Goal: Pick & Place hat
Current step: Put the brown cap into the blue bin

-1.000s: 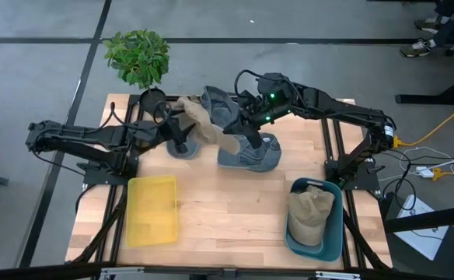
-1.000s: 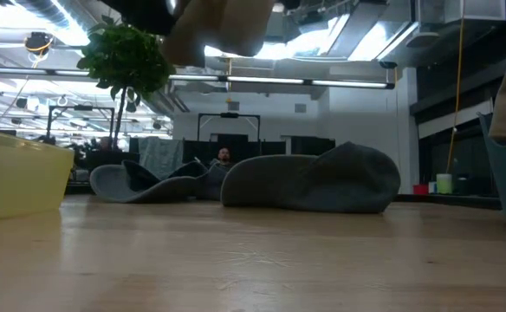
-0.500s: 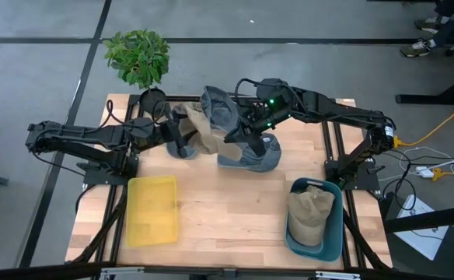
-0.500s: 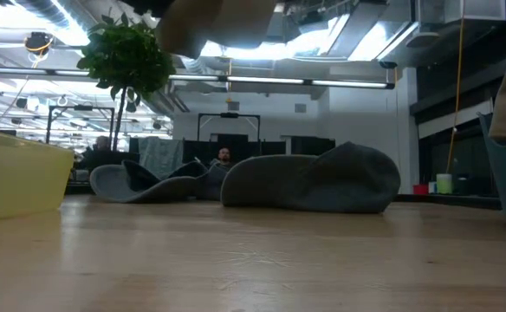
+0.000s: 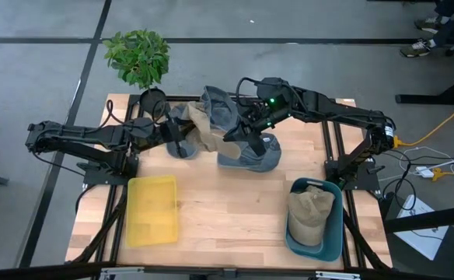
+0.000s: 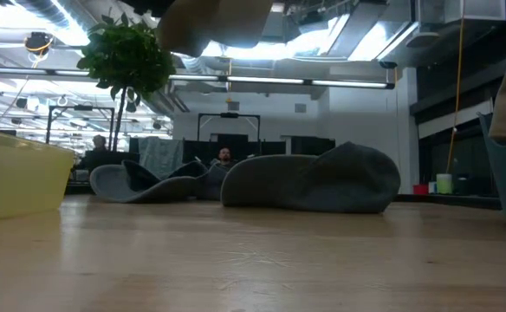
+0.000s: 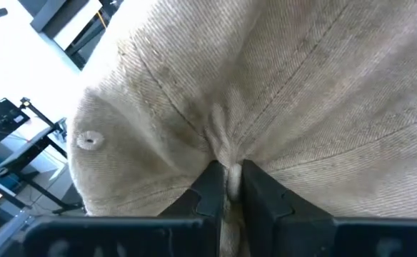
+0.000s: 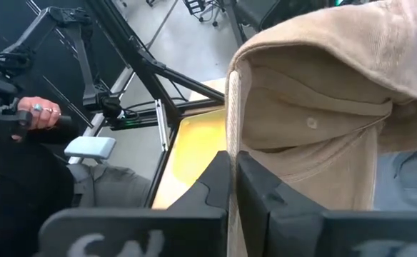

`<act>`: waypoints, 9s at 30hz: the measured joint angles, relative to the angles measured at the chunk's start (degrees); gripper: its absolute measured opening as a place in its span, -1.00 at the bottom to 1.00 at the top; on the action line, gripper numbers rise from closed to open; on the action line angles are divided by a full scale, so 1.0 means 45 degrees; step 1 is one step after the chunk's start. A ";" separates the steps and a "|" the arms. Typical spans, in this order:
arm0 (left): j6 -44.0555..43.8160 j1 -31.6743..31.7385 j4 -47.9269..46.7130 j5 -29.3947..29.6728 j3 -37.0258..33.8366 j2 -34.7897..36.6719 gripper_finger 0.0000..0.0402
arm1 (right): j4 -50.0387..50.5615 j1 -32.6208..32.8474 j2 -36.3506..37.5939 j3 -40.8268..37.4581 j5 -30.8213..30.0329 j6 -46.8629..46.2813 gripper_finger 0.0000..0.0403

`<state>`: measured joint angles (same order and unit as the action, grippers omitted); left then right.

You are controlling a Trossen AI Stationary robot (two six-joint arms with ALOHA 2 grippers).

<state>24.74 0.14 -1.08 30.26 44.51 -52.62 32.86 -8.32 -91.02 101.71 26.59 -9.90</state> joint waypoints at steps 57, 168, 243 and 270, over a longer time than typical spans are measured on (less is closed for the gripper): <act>-0.7529 0.0818 -0.3993 -0.4780 0.0000 0.2922 -0.86 | -0.0219 0.0379 -0.2253 0.0000 -0.6590 0.0981 0.10; -0.3063 0.1812 -0.0732 -0.6314 0.0005 -0.0415 -0.10 | -0.1970 0.0243 -0.2462 0.0000 -0.3662 0.3604 -0.98; -0.4656 0.1812 -0.4634 -0.4628 0.0000 0.2482 -0.98 | -0.2081 0.0306 -0.3912 -0.0016 -0.6237 0.1927 0.35; -0.3011 0.1812 -0.3457 -0.5971 0.0000 0.2744 -0.98 | -0.4323 0.0389 -0.4683 0.0636 -0.6131 0.1857 0.32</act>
<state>11.19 8.29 -16.64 3.39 44.51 -40.27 13.41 -6.57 -112.10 104.57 -1.00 -1.54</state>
